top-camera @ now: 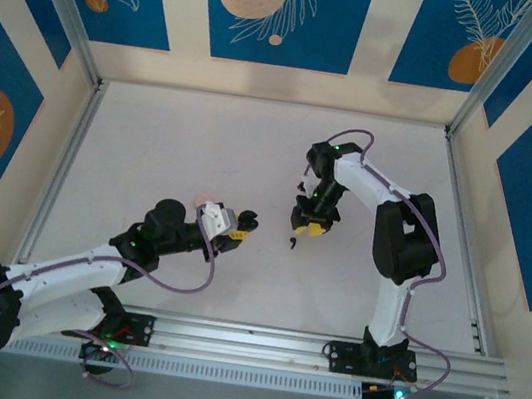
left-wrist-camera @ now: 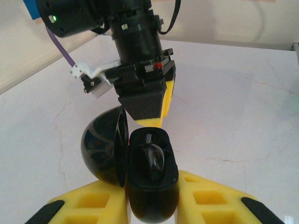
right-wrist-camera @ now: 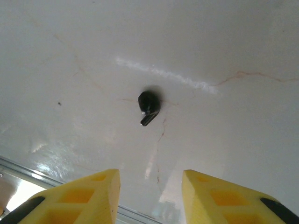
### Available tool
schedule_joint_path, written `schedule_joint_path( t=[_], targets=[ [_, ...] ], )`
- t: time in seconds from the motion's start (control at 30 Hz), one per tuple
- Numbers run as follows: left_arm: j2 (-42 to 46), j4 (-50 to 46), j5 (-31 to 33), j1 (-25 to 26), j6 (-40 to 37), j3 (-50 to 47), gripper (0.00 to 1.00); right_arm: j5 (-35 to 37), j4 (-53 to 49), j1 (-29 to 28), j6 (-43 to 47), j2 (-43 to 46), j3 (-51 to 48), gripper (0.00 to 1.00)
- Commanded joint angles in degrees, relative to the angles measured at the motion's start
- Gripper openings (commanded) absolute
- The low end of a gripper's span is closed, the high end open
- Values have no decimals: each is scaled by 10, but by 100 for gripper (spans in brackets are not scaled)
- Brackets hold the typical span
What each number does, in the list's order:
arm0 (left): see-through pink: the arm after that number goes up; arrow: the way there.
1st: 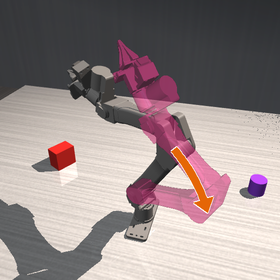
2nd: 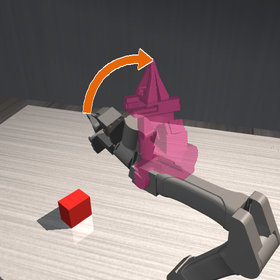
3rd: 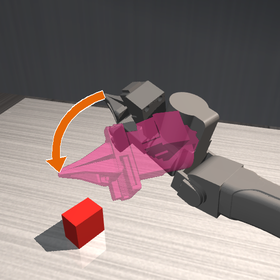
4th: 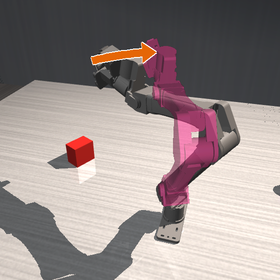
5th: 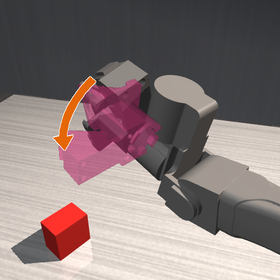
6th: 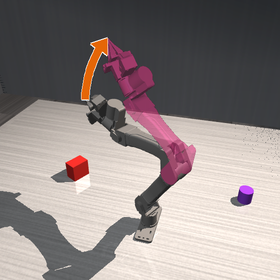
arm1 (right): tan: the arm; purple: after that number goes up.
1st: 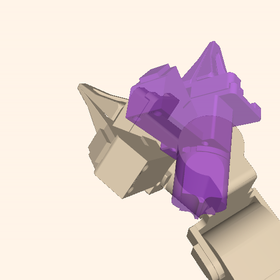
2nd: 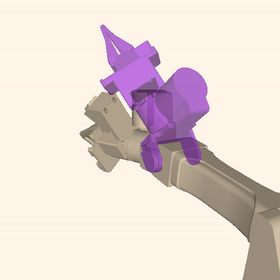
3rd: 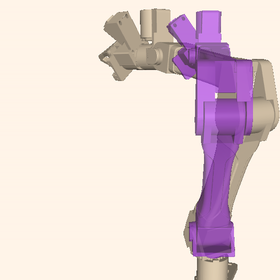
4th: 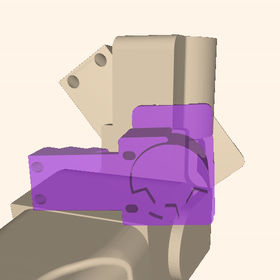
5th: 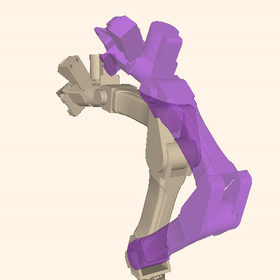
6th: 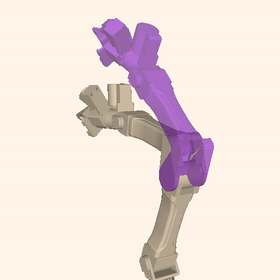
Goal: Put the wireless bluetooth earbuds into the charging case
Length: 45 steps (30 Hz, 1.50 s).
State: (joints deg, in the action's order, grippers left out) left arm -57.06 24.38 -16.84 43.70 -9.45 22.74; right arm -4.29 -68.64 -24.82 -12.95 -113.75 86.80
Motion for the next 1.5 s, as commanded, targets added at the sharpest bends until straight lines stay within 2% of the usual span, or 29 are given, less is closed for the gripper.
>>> schedule_joint_path(
  t=[0.0, 0.8, 1.33, 1.47],
  targets=[
    [0, 6, -1, 5, -4, 0, 26, -12, 0, -6, -15, -27, 17, 39],
    [3, 7, 9, 5, 1, -5, 26, -20, 30, -32, -9, -94, 20, 32],
    [10, 6, 12, 5, 2, -7, 26, 36, 59, -44, -12, -104, -12, 26],
    [12, 2, 11, 5, 3, -9, 26, 54, 68, -50, -13, -99, -20, 21]
  ],
)
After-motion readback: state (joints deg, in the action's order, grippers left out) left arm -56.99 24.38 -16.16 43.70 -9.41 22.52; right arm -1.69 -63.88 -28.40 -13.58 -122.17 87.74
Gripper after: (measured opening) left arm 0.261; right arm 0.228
